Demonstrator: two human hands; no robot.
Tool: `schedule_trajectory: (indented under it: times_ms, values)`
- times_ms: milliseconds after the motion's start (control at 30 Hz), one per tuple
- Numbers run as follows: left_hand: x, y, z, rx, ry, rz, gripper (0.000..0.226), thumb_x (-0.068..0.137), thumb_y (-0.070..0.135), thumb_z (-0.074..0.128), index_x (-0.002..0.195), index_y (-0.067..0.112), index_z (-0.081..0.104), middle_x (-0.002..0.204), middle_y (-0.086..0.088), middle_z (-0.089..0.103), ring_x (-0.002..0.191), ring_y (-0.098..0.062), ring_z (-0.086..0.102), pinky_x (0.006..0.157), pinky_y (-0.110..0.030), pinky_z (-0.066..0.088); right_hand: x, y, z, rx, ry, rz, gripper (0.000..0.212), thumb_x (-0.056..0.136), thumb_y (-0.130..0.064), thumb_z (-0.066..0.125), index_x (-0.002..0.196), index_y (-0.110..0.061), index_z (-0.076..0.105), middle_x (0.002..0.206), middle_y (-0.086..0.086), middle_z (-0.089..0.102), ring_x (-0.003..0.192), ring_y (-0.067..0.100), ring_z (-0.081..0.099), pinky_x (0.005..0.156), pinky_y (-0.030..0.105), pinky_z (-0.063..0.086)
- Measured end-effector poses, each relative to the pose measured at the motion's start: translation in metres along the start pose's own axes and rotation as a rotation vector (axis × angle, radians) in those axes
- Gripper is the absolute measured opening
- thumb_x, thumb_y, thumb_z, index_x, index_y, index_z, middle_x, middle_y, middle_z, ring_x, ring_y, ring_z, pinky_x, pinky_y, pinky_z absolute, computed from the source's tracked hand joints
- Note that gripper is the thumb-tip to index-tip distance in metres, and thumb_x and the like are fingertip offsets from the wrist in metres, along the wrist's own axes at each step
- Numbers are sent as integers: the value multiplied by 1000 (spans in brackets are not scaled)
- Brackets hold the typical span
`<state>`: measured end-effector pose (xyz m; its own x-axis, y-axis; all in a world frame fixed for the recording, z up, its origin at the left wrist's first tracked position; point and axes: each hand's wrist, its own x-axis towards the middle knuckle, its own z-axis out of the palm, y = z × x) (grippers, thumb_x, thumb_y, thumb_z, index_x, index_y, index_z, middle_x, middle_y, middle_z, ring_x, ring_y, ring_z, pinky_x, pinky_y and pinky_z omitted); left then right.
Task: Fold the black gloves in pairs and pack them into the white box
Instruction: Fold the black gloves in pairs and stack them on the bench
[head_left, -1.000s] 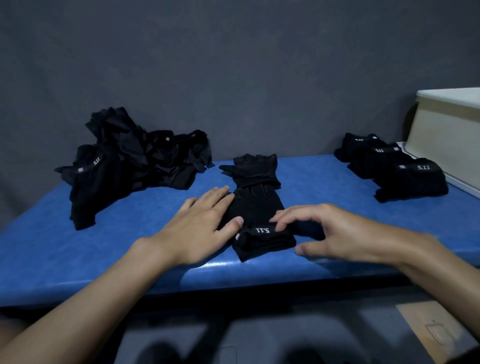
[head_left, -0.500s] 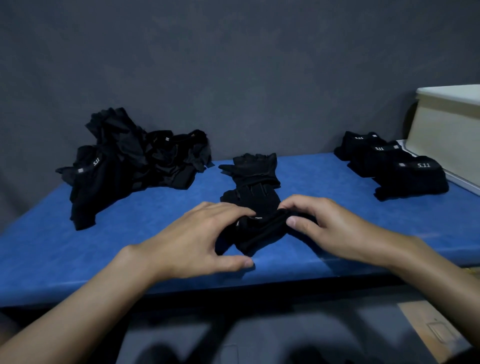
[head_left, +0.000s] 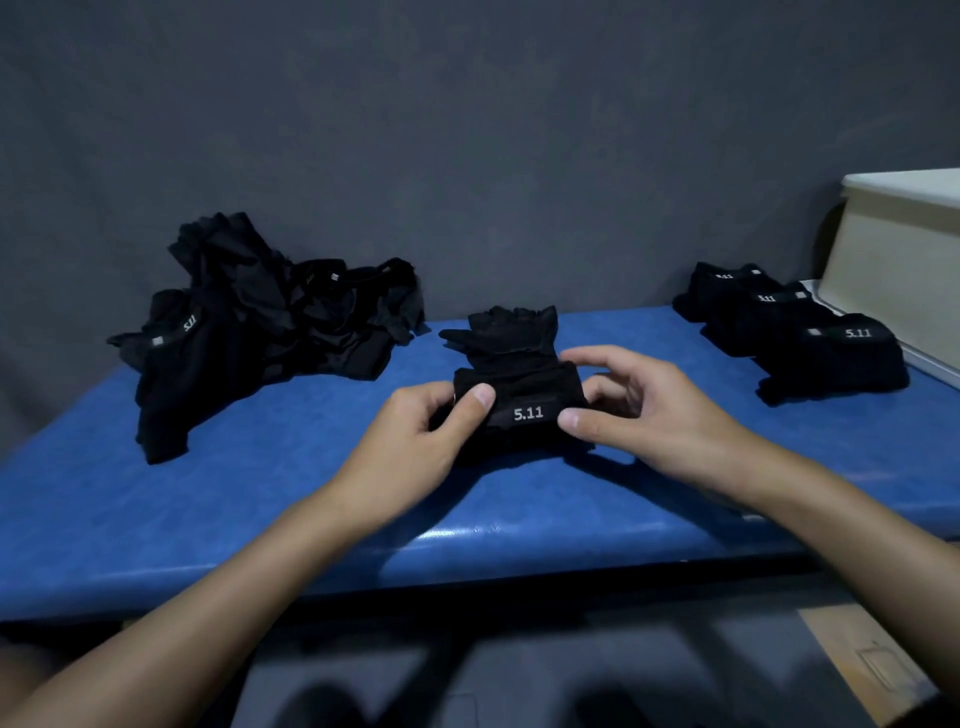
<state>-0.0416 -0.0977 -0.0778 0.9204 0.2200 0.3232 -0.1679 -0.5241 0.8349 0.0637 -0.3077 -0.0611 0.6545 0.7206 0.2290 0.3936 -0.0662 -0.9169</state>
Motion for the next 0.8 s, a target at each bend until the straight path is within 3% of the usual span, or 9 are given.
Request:
schedule_trajectory:
  times_ms: [67,133,233,333,400,500,633,733,800]
  values:
    - [4,-2,0,7,25,8,67,88,64,50,83,-3,60,69,2,51,65,-9,46,60,-34,39,4,2,5,-36,45,-21,33,84,-22,71,116,-19,63,74,5,61,75,16,57,78,34,47]
    - [7,-2,1,-8,56,-2,62,90,61,52,86,0,62,70,-2,55,65,-10,50,61,-39,44,8,4,9,-58,97,-22,19,89,-16,68,108,-16,67,82,20,65,77,16,60,81,41,50]
    - [13,0,2,-23,117,-9,34,95,46,55,100,14,67,84,-5,71,71,-4,61,69,-24,50,13,4,14,-46,142,4,9,90,-15,66,99,-13,67,90,26,66,79,16,62,87,42,52]
    - [19,-4,2,-36,164,-48,28,95,39,59,114,19,62,77,3,68,68,1,60,63,-15,46,20,8,17,-63,175,33,7,91,-19,64,94,-12,67,73,22,61,70,15,57,73,36,50]
    - [21,-8,2,-26,172,-54,28,93,40,62,116,25,59,76,8,64,66,-2,58,64,-17,46,25,12,18,-83,198,45,9,91,-21,65,91,-12,67,64,9,52,65,13,50,64,30,43]
    - [23,-16,1,42,166,-68,30,93,41,63,118,28,54,84,4,64,74,-13,60,71,-28,49,33,19,19,-131,262,72,11,89,-24,67,87,-13,66,62,-8,54,61,7,51,65,27,43]
    - [19,-15,0,121,107,-69,28,93,43,61,115,36,44,84,5,66,75,-12,62,74,-36,52,40,24,22,-280,333,72,13,87,-31,69,82,-20,64,66,-12,58,62,3,52,65,23,44]
    - [14,-7,-2,217,88,-15,28,95,39,59,105,36,34,78,0,67,61,-11,55,64,-29,45,42,24,26,-358,371,60,16,86,-33,70,88,-23,58,77,-10,59,66,4,52,66,18,43]
    - [11,-2,-3,279,88,13,28,96,37,59,102,33,32,73,-3,67,55,-13,49,59,-28,41,40,23,27,-350,377,48,24,85,-37,69,99,-26,52,85,-11,59,74,5,55,75,22,45]
